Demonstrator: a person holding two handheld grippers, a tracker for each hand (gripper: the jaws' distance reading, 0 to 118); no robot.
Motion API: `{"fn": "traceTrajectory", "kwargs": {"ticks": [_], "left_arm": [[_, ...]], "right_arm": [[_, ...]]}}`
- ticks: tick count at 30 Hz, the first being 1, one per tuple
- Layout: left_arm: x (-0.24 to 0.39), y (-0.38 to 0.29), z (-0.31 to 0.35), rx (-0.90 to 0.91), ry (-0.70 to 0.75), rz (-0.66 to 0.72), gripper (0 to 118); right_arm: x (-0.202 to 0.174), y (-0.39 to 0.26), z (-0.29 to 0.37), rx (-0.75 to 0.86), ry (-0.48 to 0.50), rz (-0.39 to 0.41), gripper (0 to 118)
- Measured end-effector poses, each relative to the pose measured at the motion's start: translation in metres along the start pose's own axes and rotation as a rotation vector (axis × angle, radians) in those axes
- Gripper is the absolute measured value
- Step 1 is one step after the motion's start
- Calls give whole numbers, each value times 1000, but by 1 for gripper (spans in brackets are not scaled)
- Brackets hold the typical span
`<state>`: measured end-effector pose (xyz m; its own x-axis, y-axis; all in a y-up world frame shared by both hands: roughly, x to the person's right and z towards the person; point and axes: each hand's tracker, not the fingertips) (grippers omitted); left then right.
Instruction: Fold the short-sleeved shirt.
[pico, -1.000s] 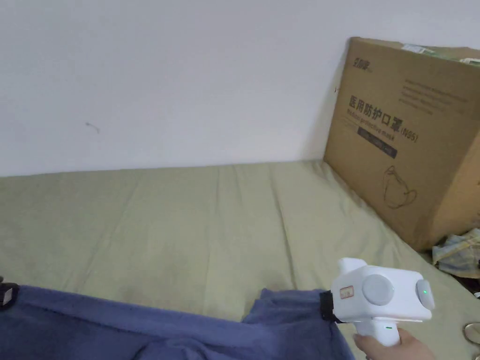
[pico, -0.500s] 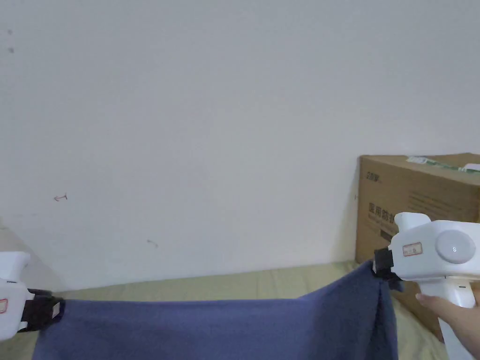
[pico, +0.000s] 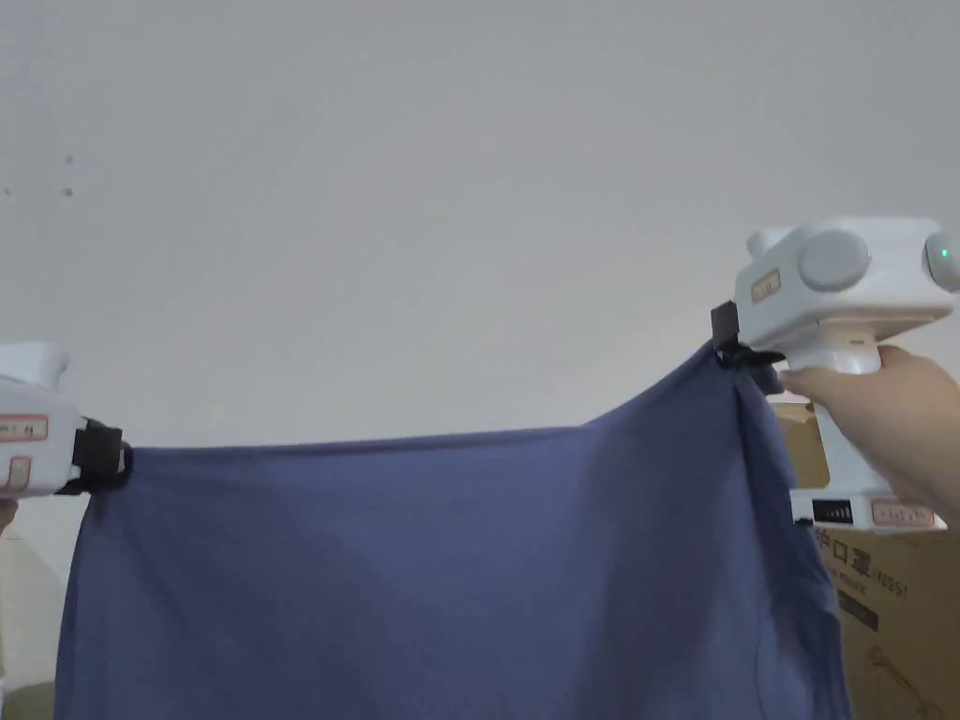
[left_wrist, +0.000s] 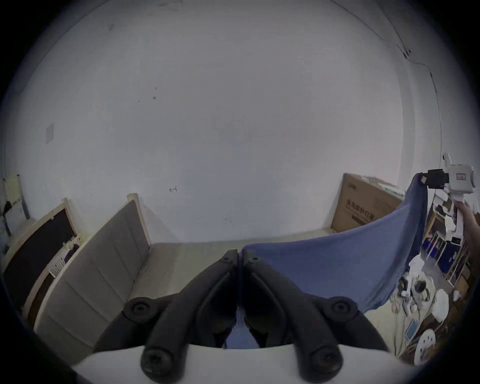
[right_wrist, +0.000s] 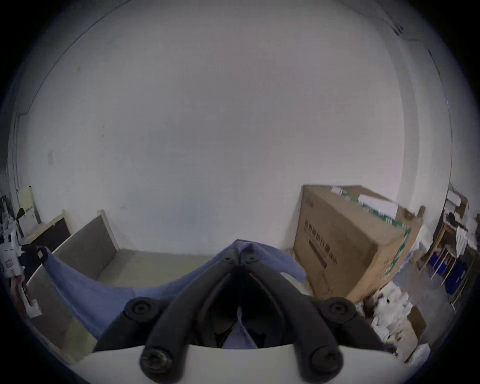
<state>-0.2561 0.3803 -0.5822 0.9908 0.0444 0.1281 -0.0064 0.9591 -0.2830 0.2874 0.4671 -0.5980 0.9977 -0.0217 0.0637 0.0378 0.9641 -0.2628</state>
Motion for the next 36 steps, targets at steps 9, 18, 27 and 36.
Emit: {"fn": "traceTrajectory", "kwargs": {"ticks": [9,18,27,36], "left_arm": [[2,35,-81,65,27,-3,2],[14,29,-149,65,62,-78,2],[16,-67,-179,-156,43,-55,2],[1,-146,-131,-324,-26,29,2]], "right_arm": [[-11,56,-65,78,-70,63,0],[-6,24,-133,29,-113,85,0],[10,-90,-186,-206,-72,24,0],[37,-180,-125,-349,-37,0,0]]}}
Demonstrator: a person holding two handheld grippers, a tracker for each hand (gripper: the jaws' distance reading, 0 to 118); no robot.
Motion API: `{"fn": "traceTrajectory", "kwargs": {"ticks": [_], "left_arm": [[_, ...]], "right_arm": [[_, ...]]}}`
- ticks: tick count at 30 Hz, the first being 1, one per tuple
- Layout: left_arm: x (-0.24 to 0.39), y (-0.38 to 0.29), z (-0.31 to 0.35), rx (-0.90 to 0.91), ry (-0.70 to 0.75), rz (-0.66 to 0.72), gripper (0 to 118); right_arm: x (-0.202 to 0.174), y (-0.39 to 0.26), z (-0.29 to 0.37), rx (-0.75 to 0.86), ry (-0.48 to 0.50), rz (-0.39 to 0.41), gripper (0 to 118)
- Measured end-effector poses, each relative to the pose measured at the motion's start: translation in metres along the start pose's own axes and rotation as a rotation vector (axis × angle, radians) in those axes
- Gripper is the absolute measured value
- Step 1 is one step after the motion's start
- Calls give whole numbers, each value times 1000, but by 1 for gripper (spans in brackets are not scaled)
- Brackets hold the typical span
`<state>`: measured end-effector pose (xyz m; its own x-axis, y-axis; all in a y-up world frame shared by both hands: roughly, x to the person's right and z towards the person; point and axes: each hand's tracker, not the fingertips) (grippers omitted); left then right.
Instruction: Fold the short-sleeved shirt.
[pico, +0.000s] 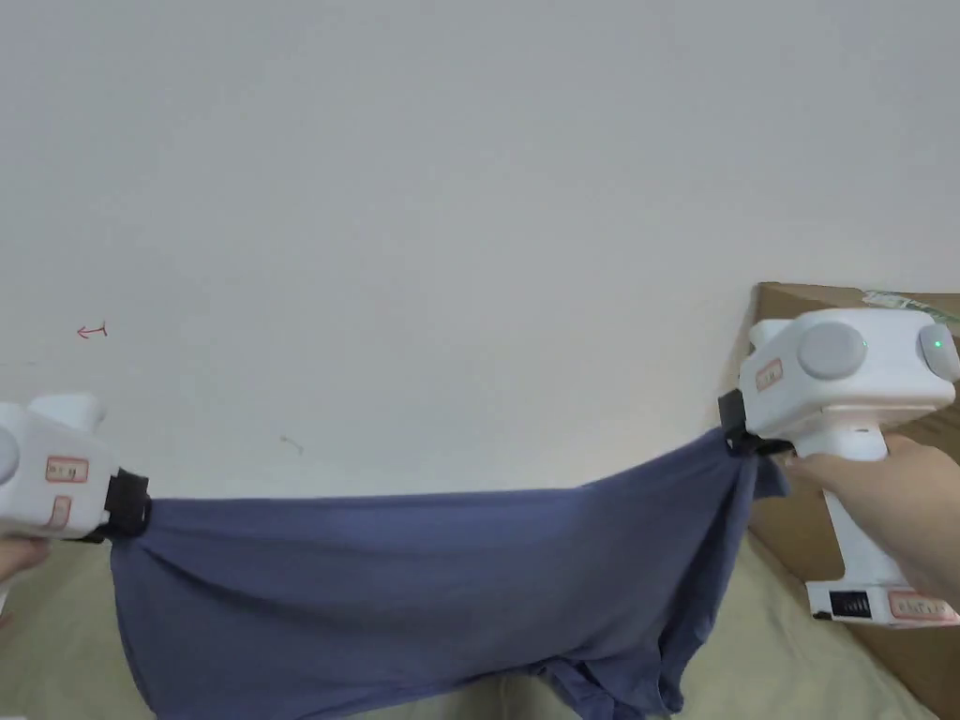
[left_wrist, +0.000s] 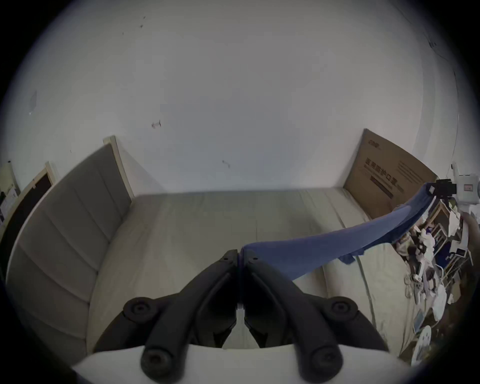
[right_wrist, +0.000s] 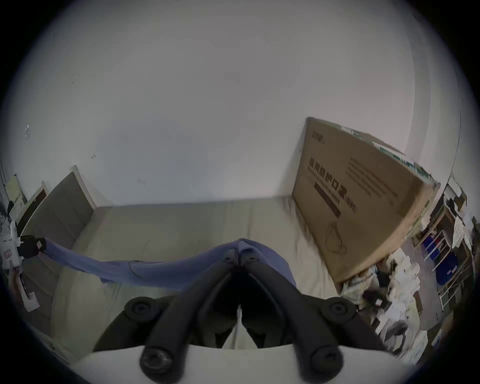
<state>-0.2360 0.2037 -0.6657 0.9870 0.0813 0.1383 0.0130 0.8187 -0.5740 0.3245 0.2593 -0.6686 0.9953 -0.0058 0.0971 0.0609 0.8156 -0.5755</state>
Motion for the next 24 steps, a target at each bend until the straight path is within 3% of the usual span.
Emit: {"fn": "traceTrajectory", "kwargs": {"ticks": [9,13,24], "left_arm": [[3,-84,86,-93,-70,5,2],[7,-139,116,-160,-80,-56,2],[-1,-316,124,-423,-114,-44,2]], "right_arm": [[27,-109,86,-128,86,39,0],[33,-177,112,-220,109,62,0],[59,-379,93,-563,137,34,0]]}}
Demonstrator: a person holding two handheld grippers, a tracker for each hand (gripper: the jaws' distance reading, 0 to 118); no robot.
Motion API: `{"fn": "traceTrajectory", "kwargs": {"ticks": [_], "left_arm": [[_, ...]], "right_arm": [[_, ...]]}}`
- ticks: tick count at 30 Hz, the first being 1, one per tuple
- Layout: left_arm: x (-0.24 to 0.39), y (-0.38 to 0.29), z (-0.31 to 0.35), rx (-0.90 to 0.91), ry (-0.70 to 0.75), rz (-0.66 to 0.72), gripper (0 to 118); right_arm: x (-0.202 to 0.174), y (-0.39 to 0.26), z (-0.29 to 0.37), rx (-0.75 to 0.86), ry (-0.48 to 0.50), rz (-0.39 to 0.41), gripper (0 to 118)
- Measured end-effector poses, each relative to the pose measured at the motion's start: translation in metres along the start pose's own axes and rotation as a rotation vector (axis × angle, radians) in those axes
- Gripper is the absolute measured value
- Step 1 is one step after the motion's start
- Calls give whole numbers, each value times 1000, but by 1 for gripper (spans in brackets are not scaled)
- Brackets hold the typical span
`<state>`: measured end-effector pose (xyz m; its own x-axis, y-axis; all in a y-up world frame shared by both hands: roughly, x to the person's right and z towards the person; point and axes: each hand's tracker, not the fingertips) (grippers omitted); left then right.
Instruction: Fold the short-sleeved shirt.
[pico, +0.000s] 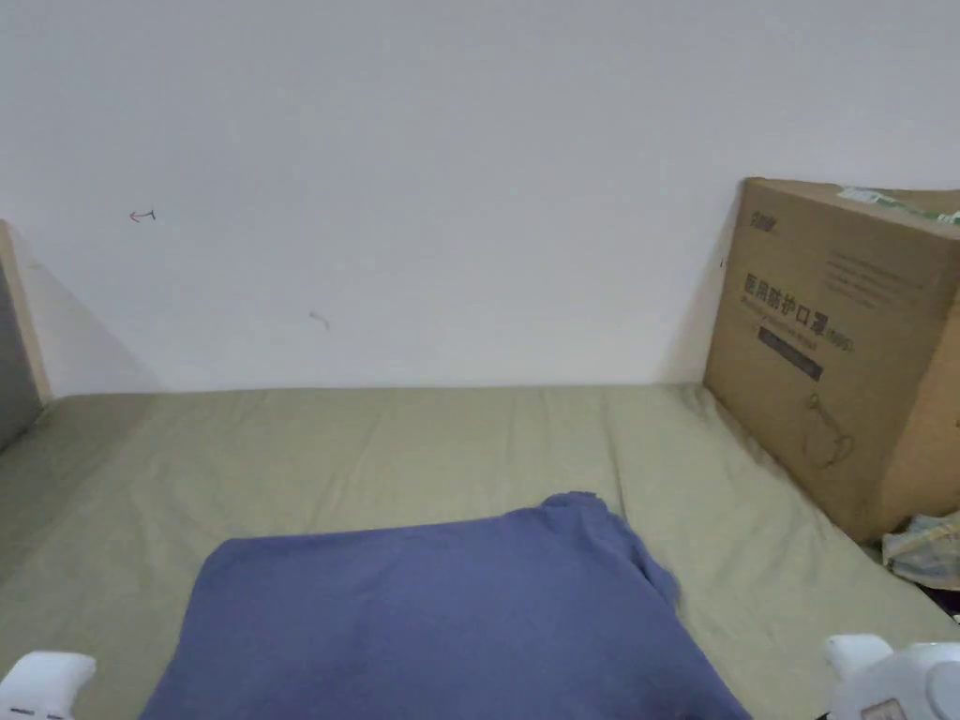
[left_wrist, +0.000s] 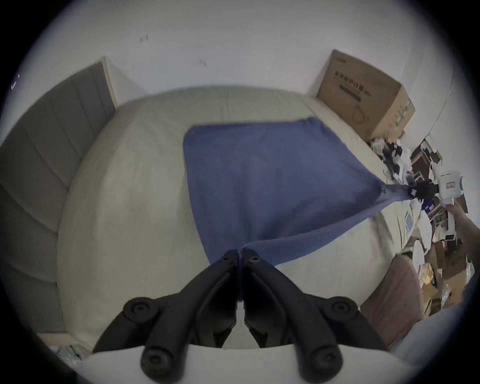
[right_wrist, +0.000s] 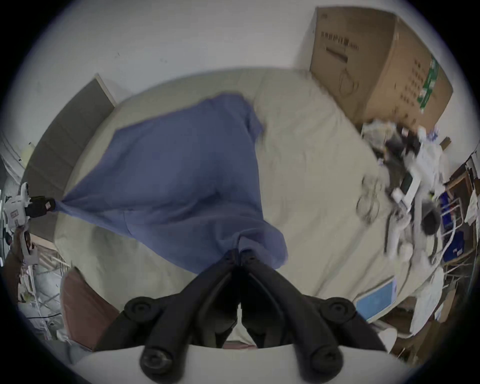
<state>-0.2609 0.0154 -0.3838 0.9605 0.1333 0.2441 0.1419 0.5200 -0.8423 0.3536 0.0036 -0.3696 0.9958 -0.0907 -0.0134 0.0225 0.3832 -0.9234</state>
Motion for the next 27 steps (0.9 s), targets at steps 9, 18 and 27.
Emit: {"fn": "traceTrajectory", "kwargs": {"ticks": [9,18,27], "left_arm": [[3,-57,-49,-115,22,-47,2],[7,-71,-64,-169,64,-108,25],[0,-60,8,79,63,62,113]], "right_arm": [[3,-48,-76,-140,-45,60,1],[2,-47,-76,-155,-76,80,23],[-6,-38,3,91,18,-99,104]]}}
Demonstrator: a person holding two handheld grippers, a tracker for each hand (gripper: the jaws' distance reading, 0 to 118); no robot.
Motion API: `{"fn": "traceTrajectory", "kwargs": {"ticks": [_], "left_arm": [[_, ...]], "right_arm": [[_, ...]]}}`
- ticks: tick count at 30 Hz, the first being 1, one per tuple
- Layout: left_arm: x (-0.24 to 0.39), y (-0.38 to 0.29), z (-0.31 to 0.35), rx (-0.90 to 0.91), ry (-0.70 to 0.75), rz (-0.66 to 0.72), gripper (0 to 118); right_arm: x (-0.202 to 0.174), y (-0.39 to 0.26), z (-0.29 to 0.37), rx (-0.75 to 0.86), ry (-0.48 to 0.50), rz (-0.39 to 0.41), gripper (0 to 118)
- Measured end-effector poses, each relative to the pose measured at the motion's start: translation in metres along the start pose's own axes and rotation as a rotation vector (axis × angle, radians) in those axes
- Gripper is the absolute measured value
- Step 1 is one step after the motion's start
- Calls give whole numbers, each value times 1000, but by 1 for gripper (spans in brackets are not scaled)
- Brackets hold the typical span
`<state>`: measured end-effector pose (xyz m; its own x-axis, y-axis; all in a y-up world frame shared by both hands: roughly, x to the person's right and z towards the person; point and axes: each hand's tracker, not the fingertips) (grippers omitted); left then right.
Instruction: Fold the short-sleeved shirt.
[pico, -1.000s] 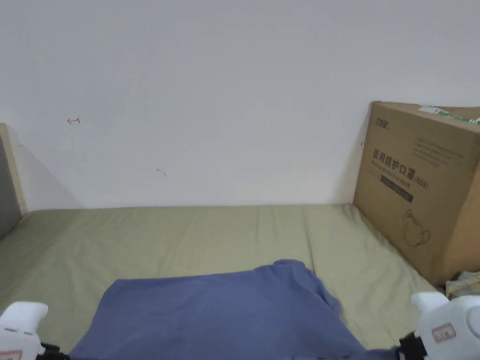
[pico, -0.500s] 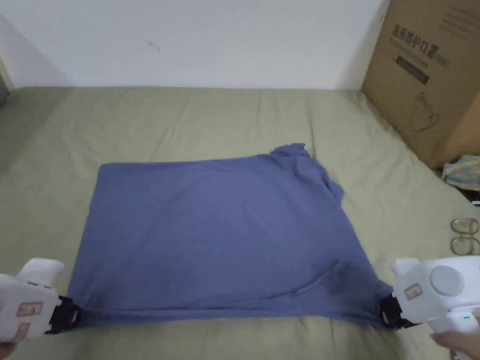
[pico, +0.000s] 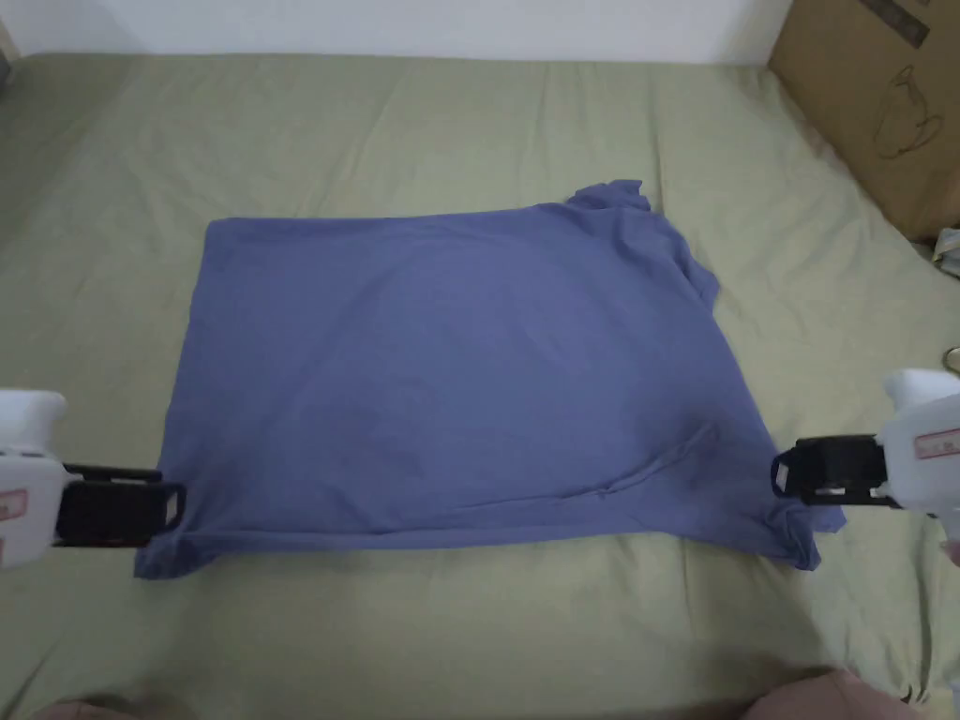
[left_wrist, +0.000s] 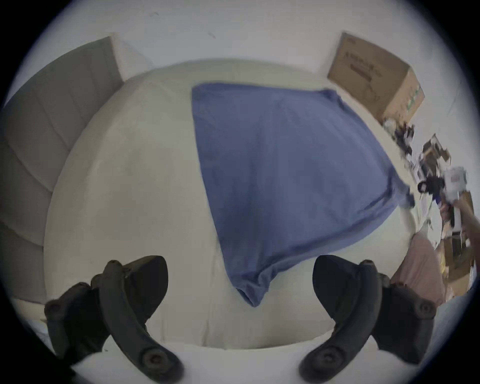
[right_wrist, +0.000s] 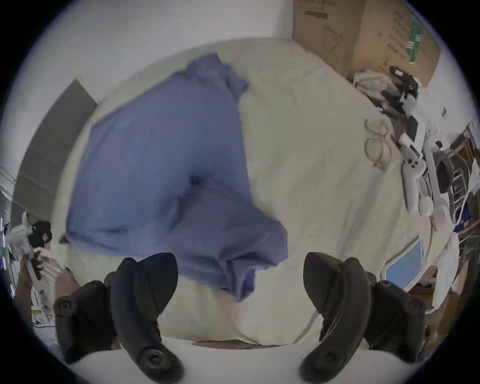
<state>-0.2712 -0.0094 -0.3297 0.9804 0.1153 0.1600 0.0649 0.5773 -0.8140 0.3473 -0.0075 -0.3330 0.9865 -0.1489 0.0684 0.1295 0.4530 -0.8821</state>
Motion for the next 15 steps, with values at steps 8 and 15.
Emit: {"fn": "traceTrajectory", "kwargs": {"ticks": [8,15], "left_arm": [[26,1,57,162,15,154,26],[32,-1,30,-61,65,147,0]], "right_arm": [[-66,-9,54,261,68,64,32],[-86,-11,47,258,170,28,1]]}}
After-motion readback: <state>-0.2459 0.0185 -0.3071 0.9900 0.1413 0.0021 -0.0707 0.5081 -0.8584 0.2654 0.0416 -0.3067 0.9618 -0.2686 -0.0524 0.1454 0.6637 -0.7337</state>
